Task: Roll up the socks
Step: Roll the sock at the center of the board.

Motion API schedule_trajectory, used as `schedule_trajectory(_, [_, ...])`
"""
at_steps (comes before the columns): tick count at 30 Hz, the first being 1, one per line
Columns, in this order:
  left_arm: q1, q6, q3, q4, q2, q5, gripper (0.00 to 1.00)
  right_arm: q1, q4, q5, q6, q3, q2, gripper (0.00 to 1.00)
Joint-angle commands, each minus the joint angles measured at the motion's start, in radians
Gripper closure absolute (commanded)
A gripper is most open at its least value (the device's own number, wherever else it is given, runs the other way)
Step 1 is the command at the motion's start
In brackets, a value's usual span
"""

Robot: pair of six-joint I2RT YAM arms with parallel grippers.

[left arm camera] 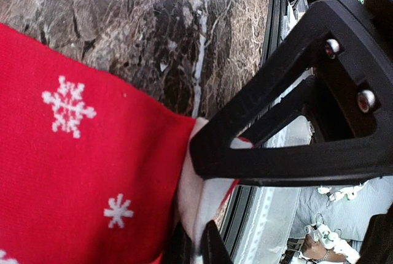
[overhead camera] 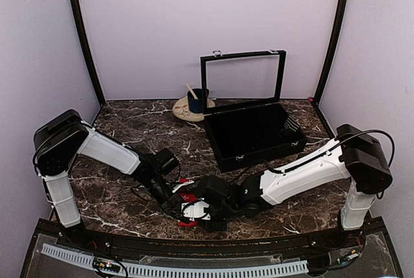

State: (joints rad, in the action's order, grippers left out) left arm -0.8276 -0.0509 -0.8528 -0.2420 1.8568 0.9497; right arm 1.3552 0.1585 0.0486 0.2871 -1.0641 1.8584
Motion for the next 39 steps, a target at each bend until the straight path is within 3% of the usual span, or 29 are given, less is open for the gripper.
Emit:
schedule_trajectory(1, [0.005, 0.027, -0.005, -0.061, 0.025, -0.03, 1.0, 0.012, -0.001, -0.004, 0.012, -0.025, 0.031, 0.69])
schedule_trajectory(11, [0.011, 0.017, -0.004, -0.064, 0.023, -0.044, 1.0, -0.016, 0.055, -0.058, -0.003, -0.052, 0.077, 0.89])
schedule_trajectory(13, [0.016, 0.0, 0.003, -0.057, 0.015, -0.061, 0.94, -0.033, 0.059, -0.093, -0.021, -0.046, 0.069, 0.93])
schedule_trajectory(17, [0.027, -0.061, 0.043, 0.003, -0.035, -0.106, 0.72, -0.062, 0.076, -0.148, -0.046, -0.041, 0.057, 1.0])
schedule_trajectory(22, [0.047, -0.131, 0.104, 0.1, -0.102, -0.123, 0.63, -0.089, 0.107, -0.192, -0.059, -0.049, 0.059, 1.0])
schedule_trajectory(29, [0.051, -0.196, 0.167, 0.162, -0.189, -0.199, 0.6, -0.126, 0.133, -0.256, -0.09, -0.058, 0.058, 1.0])
schedule_trajectory(39, [0.053, -0.322, 0.311, 0.322, -0.393, -0.415, 0.58, -0.169, 0.219, -0.384, -0.102, -0.149, 0.107, 1.0])
